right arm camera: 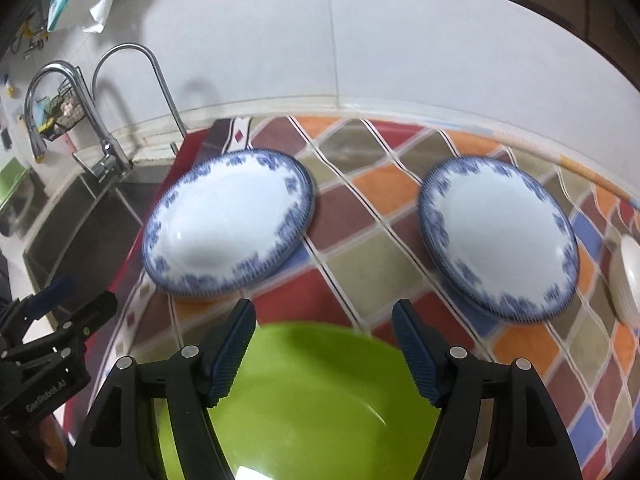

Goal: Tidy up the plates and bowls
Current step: 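Close both grippers on the rim of the blue-and-white plate by the sink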

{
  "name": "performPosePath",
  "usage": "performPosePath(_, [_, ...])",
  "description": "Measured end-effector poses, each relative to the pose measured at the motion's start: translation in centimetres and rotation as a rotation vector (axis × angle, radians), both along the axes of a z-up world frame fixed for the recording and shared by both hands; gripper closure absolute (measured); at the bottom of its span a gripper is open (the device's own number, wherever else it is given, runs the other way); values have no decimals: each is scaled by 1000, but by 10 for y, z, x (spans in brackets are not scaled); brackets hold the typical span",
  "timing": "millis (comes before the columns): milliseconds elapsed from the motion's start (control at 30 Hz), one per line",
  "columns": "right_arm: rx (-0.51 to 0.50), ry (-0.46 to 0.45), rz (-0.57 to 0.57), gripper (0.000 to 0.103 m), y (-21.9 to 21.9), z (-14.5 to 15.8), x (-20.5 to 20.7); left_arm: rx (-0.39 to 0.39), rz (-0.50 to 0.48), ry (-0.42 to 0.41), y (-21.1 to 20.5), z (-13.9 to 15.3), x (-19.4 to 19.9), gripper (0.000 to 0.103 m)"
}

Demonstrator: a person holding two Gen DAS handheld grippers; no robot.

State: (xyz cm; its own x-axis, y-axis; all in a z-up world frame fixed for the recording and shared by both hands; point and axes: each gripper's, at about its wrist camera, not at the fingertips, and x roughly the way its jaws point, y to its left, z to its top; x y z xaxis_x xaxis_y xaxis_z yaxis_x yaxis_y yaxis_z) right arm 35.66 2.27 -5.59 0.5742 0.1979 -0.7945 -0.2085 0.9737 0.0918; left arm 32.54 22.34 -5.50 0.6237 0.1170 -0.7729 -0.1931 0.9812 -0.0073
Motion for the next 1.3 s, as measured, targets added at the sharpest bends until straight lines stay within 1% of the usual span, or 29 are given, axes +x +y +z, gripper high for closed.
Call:
performPosePath(167, [3, -7, 13, 32, 24, 2, 30, 40, 6, 4, 15, -5, 26, 24])
performPosePath(333, [-7, -3, 11, 32, 39, -4, 59, 65, 10, 15, 26, -14, 53, 25])
performPosePath(467, [-12, 16, 7, 32, 45, -13, 79, 74, 16, 30, 34, -25, 75, 25])
performPosePath(567, [-17, 37, -1, 32, 49, -22, 95, 66, 17, 51, 41, -34, 89, 27])
performPosePath(767, [-33, 69, 1, 32, 57, -39, 117, 31, 5, 100, 49, -52, 111, 37])
performPosePath(900, [-26, 98, -5, 33, 59, -50, 128, 15, 8, 117, 51, -60, 121, 40])
performPosePath(1133, [-15, 135, -7, 41, 62, -62, 137, -15, -3, 136, 55, -69, 131, 47])
performPosePath(1300, [-18, 140, -3, 48, 66, -64, 139, -37, -13, 140, 59, -73, 133, 58])
